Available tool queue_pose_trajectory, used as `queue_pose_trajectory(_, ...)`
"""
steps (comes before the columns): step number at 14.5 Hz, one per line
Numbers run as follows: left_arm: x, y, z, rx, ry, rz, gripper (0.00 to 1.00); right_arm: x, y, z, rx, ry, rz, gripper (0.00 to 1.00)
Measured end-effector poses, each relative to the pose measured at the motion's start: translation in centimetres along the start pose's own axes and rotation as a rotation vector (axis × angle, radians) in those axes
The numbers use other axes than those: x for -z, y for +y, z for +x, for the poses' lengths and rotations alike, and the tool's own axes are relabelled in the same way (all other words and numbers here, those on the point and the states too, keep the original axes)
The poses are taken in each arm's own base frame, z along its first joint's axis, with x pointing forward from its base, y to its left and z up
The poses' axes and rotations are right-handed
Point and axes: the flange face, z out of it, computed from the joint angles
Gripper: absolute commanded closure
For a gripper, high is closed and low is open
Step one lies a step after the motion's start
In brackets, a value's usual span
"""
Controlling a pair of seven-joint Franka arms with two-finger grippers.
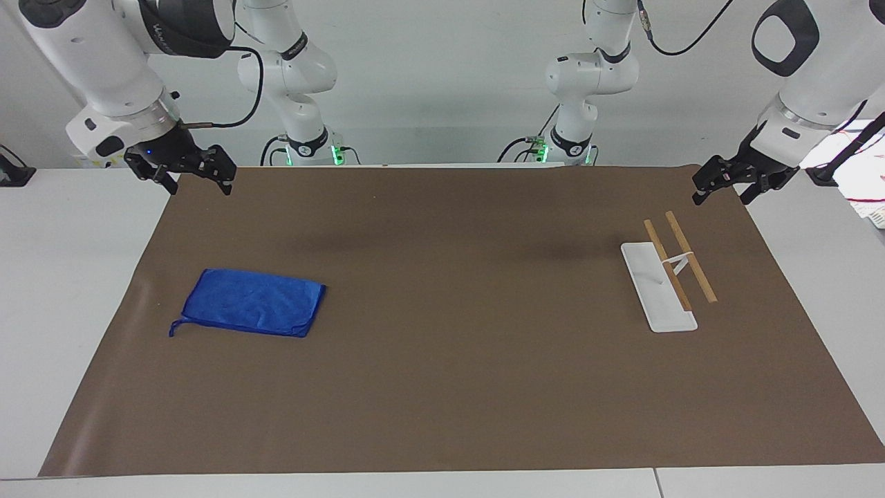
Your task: Right arm passes towel to left arm to hang
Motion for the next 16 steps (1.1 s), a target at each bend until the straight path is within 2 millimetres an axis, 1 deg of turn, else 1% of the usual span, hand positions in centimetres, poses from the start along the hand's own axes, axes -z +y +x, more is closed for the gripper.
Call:
queue_pose_trajectory(7, 0.0, 0.0, 0.0, 0.0, 0.0, 0.0, 0.0, 0.0, -0.2, 0.0, 0.003, -0.001, 0.0, 0.0)
queue_pose_trajectory(9, 0.0, 0.0, 0.0, 0.0, 0.0, 0.0, 0.0, -0.7, -0.4, -0.1, 0.008, 0.006, 0.001, 0.0)
queue_pose_trajectory(10, 0.0, 0.0, 0.0, 0.0, 0.0, 0.0, 0.0, -1.4, -0.6, 0.1, 0.02, 0.036, 0.001, 0.0)
queue_pose_trajectory(11, 0.0, 0.0, 0.0, 0.0, 0.0, 0.0, 0.0, -2.5, -0.8, 0.5, 0.04, 0.084, 0.0, 0.0)
queue_pose_trajectory(13, 0.0, 0.0, 0.0, 0.0, 0.0, 0.0, 0.0, -5.5, -1.2, 1.5, 0.069, 0.14, -0.003, 0.0)
queue_pose_trajectory(14, 0.0, 0.0, 0.0, 0.0, 0.0, 0.0, 0.0, -7.5, -1.3, 2.3, 0.072, 0.137, -0.004, 0.0)
queue_pose_trajectory(16, 0.0, 0.0, 0.0, 0.0, 0.0, 0.0, 0.0, -11.9, -1.4, 4.7, 0.073, 0.137, -0.008, 0.0)
